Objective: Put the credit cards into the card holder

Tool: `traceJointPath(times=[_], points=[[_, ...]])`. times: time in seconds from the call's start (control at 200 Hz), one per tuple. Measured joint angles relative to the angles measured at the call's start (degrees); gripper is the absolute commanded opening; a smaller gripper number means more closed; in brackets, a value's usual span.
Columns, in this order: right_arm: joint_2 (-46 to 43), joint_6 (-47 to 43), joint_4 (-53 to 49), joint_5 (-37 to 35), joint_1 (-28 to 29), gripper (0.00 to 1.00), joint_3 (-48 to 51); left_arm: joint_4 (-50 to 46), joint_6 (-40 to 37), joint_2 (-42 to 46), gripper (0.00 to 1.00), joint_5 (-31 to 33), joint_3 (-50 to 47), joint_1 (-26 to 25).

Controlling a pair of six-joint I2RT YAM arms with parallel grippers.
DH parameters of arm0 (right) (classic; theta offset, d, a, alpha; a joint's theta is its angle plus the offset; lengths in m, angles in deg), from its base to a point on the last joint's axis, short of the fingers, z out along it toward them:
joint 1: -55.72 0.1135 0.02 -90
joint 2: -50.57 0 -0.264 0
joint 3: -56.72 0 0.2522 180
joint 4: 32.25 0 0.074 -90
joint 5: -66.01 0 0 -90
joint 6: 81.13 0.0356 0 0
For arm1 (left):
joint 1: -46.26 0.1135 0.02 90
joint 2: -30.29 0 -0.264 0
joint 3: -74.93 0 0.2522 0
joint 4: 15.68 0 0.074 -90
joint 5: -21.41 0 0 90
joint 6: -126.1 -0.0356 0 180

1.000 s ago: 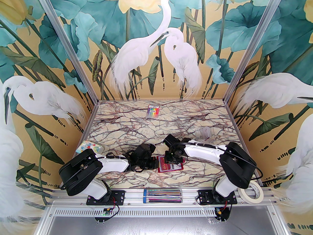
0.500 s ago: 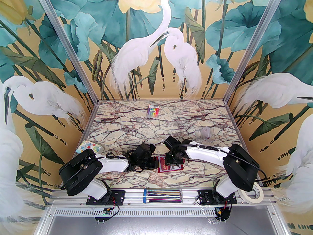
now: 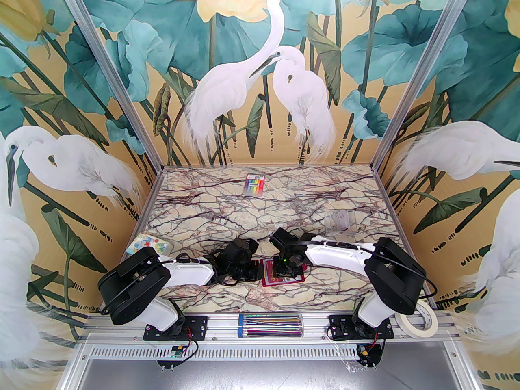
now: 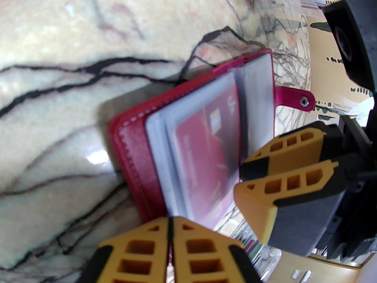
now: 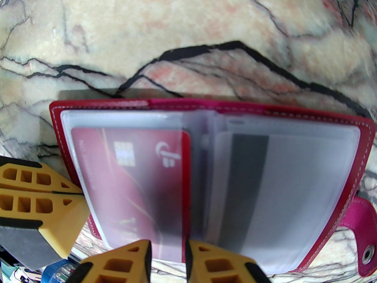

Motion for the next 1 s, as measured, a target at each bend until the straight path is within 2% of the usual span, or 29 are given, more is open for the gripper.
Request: traceJointPath(times=[0.285,0.47,0.665,1.0], points=[[0.0,0.0,0.7,0.3,0.5,0.27,0.0,0.3,0.0,-0.1,0.09,0.0,0.0,-0.1],[-1.6,0.0,-1.0,-2.4,0.4,0.29,0.0,0.2,0.0,0.1,0.09,0.2,0.0,-0.2],[-2.6,-0.2,-3.3,-6.3,0.4,0.21,-0.7,-1.6,0.0,1.6,0.11,1.0,-0.2,-0.3],[-0.8,-0.5,-2.5,-6.4,0.2,0.08,-0.7,-2.4,0.0,3.6,0.16,2.2,-0.3,-0.3]])
